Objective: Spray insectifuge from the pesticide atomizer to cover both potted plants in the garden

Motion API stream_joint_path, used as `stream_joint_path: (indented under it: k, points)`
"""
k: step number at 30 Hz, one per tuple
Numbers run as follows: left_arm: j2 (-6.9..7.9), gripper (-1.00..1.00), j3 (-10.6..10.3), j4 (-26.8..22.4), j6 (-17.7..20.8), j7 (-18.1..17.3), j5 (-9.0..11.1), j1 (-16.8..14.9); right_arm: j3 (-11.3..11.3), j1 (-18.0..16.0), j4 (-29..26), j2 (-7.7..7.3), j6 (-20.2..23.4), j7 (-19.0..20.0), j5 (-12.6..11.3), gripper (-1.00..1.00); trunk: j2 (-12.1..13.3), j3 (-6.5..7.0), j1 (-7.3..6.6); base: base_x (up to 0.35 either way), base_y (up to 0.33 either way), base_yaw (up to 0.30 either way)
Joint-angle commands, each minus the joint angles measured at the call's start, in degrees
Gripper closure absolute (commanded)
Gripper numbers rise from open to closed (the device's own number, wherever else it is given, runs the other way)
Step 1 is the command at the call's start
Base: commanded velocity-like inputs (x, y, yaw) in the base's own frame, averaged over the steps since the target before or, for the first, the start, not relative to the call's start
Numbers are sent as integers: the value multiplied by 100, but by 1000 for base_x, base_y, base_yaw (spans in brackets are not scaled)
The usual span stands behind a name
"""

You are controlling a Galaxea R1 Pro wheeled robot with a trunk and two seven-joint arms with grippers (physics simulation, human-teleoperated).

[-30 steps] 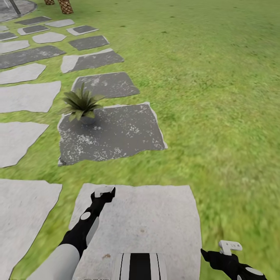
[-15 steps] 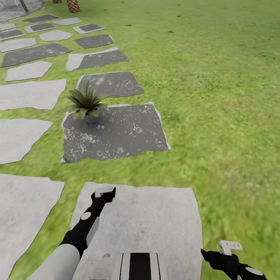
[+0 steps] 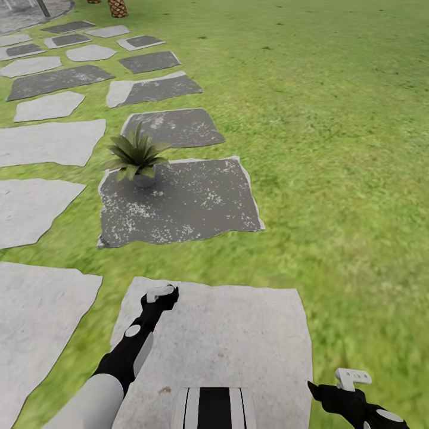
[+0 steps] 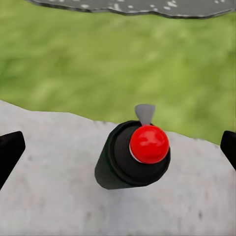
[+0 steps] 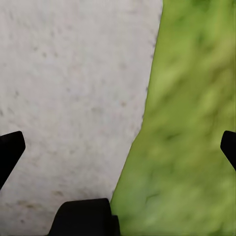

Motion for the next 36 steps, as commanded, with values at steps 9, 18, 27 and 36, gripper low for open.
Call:
stream_joint_path:
  k: [9,18,27,36]
  points:
    - [-8,-100,40,3,-12,-48,2,-3,-5,-2,-6,1,29,28,15,-100,-1,-39,-1,0,0,1]
    - [-8,-100,48,3,-12,-48,2,-3,-8,-2,-6,0,29,29,16,-100,-1,-53,-1,62,-45,10]
    - [-8,-100,49,3,-12,-52,3,-3,-5,-2,-6,0,29,31,16,-100,-1,-68,-1,10,-8,27]
    - [-8,-100,47,12,-12,-53,10,-3,-5,-2,-6,1,29,28,16,-100,-1,-69,-1,17,-37,1]
